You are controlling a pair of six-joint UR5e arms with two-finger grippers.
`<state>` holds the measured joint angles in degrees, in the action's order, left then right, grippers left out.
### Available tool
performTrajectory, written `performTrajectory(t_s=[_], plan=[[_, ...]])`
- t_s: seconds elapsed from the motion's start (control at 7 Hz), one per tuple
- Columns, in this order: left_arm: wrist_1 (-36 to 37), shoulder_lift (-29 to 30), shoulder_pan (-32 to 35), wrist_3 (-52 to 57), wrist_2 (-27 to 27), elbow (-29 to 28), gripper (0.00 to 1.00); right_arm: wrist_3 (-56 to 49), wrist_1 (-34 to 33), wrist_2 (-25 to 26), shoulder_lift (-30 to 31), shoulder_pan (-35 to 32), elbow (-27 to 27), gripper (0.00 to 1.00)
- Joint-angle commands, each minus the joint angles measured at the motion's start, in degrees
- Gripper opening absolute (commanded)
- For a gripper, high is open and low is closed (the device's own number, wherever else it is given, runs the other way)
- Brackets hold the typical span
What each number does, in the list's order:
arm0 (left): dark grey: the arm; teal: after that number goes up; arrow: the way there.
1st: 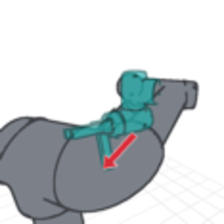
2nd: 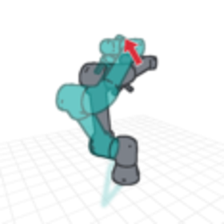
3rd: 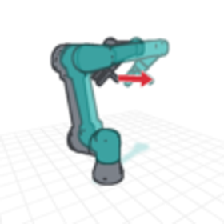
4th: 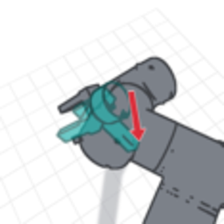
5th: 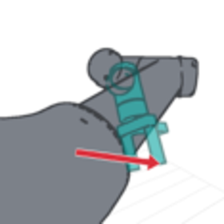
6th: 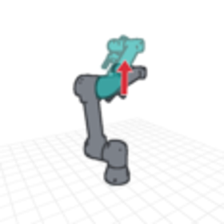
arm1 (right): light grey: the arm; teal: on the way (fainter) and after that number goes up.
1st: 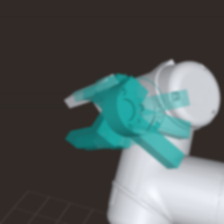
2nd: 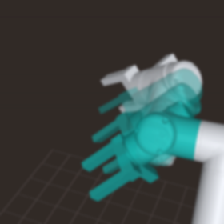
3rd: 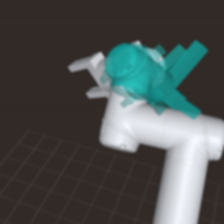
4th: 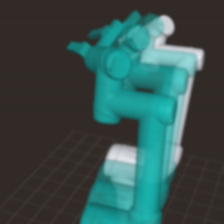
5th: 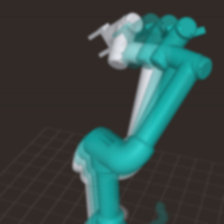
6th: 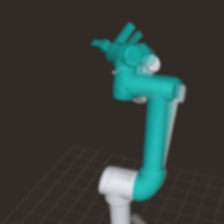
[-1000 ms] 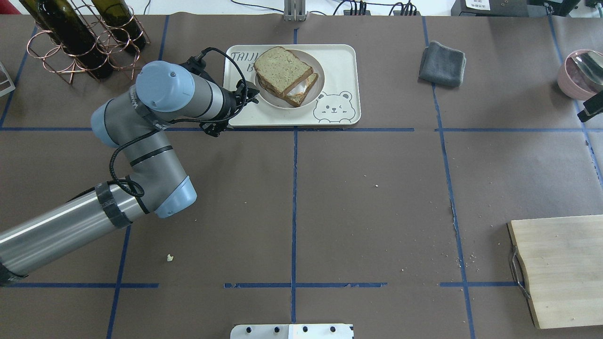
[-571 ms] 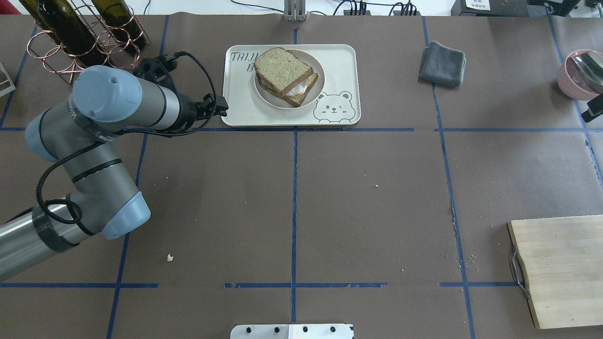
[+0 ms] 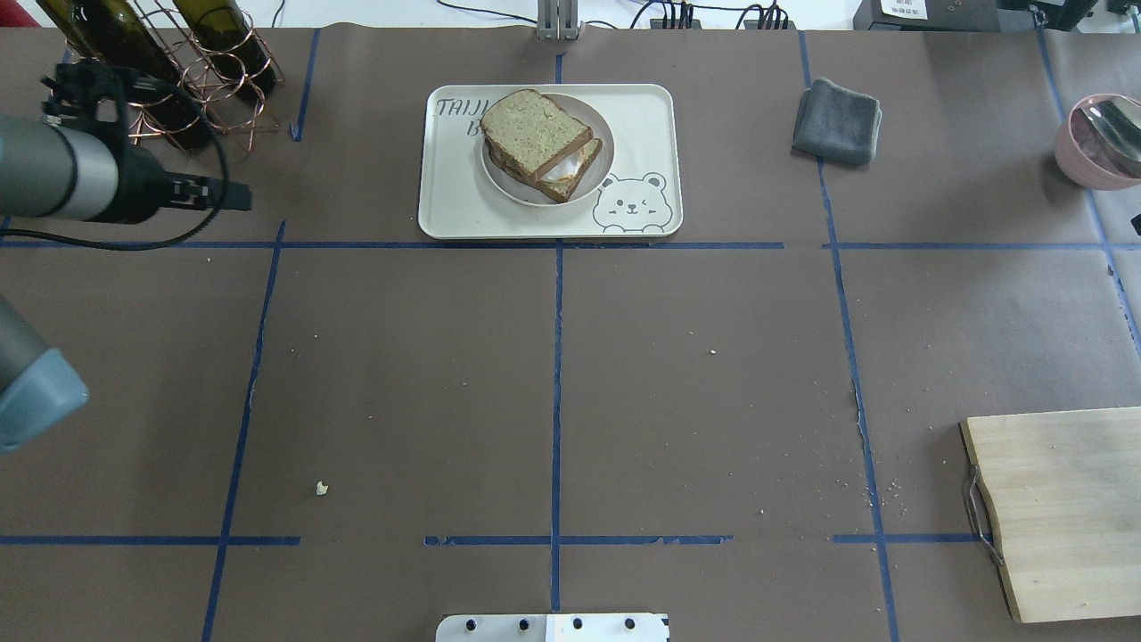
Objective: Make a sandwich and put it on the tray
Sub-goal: 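Release the plate and withdraw the left gripper from the tray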
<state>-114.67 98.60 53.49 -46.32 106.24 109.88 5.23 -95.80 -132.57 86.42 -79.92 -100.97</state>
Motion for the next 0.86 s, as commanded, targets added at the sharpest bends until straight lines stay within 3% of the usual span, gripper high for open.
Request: performTrajectory(t_s=[0.0, 0.29, 0.57, 0.71], plan=[[0.06, -6.91, 13.16, 24.51, 7.20, 0.60, 1.00, 0.13, -0.08, -0.05, 1.64, -1.20, 0.16, 1.00], [-1.51, -9.03, 18.57, 25.05, 8.10, -0.97, 1.00, 0.05, -0.08, -0.40, 2.44, -2.78, 0.42, 1.00], [-10.61, -9.04, 18.41, 24.87, 7.66, -10.44, 1.00, -0.13, -0.08, -0.49, 2.44, -2.79, 0.51, 1.00], [-10.31, -11.04, 18.50, 25.48, 7.66, -11.00, 1.00, -0.22, -0.08, -0.41, 2.61, -2.88, 0.51, 1.00]])
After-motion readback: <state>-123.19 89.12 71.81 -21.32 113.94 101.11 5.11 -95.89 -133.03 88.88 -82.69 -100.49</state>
